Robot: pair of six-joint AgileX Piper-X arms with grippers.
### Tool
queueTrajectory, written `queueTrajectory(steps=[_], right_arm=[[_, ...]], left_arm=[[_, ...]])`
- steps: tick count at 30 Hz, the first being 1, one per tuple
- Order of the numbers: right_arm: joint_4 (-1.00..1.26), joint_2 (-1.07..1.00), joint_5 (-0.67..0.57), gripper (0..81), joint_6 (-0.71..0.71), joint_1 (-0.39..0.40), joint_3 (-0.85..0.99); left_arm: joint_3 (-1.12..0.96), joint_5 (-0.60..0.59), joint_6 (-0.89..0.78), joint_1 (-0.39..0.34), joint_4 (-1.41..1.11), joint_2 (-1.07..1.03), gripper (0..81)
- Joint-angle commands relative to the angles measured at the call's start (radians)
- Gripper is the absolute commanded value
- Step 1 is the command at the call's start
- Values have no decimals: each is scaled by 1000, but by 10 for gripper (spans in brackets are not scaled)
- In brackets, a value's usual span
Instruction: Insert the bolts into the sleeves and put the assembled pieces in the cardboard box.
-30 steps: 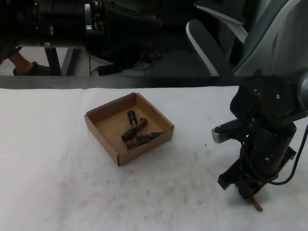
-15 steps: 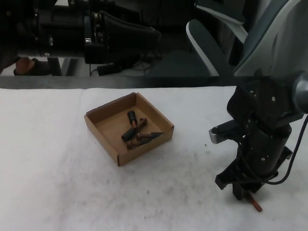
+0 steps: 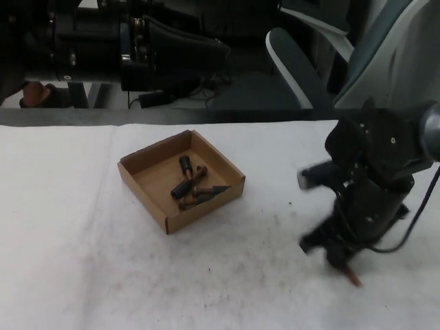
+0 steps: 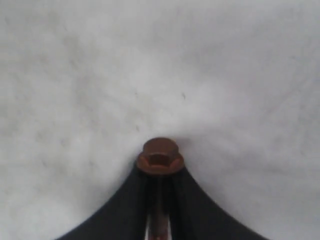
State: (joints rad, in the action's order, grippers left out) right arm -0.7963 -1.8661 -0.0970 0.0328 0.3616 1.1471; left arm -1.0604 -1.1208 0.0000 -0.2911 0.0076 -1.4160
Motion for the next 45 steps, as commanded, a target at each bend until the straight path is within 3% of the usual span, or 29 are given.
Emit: queueTrajectory(steps=[1,7,12,17,22,31,38,45], right_arm=[[225,7,-188,0,-100,6,0],[630,134,-379,0,-229,6,0],[970,228,-388,0,-305,5,0],[1243,245,-366,0,-514,5,0],[1362,245,-368,0,-669,5,0],[1558,245,-506,0,-860,5,0],[1565,245,-607,0,-864,8,2],[1565,245,-618,0,-860,8,3]], left_arm=[[0,-6,-15,2,-8,14,4],[0,-3,-23,2,-8,14,4],[0,-3,-21,2,-8,14,4],[0,33,-18,2,-8,14,4],[0,89,29,2,-8,14,4],[0,274,31,2,-100,14,4],[0,312,22,2,-117,14,4],[0,312,22,2,-117,14,4]])
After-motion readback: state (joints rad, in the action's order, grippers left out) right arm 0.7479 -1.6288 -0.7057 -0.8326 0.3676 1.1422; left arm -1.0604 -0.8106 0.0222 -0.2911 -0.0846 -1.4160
